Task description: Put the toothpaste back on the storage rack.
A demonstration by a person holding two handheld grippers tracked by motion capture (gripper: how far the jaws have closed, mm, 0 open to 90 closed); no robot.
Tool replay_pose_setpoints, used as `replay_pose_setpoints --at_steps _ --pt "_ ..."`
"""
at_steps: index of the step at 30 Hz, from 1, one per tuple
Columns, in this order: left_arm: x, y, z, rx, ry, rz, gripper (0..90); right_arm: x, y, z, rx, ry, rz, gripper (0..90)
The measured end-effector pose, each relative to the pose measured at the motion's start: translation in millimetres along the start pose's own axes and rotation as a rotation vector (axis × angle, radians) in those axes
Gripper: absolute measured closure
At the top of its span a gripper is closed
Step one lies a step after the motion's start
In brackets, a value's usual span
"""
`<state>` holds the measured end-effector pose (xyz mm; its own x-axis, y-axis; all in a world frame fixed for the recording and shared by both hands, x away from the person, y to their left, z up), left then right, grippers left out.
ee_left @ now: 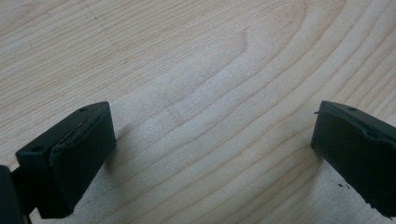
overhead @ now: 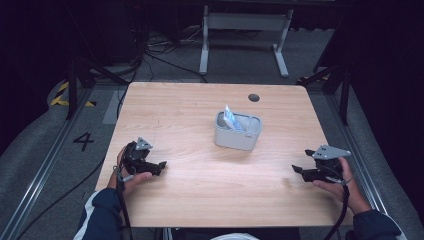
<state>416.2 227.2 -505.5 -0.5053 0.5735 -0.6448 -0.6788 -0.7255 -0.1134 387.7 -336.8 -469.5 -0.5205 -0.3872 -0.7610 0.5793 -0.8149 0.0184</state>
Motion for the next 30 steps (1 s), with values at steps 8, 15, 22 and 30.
replay_pose_setpoints --at_steps 8,15,22,30 --pt "0.0 0.0 0.0 0.000 0.000 0.000 0.2 22.8 13.6 7.5 -0.002 0.008 -0.077 22.8" --pt "0.0 0.1 -0.1 0.001 0.002 0.002 0.2 41.7 28.4 8.5 0.020 -0.010 -0.173 22.9" --pt "0.1 0.0 -0.1 0.003 0.002 0.001 0.1 54.3 37.2 5.6 0.035 -0.021 -0.251 21.2" --pt "0.1 -0.3 -0.1 0.004 0.002 -0.004 0.1 54.0 39.3 4.7 0.049 -0.023 -0.267 19.8"
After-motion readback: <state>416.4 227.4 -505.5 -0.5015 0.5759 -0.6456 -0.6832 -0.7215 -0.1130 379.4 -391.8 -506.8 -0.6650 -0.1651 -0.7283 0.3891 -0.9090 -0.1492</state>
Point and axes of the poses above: each handheld gripper's, and its own axes: z roughly backward along the jaws, x roughly out of its underside, y roughly to its right, the point moved 3 cm from there along -z, roughly forward along the jaws, and after that the axes turned 11 degrees about -z, right-handed, at the moved point
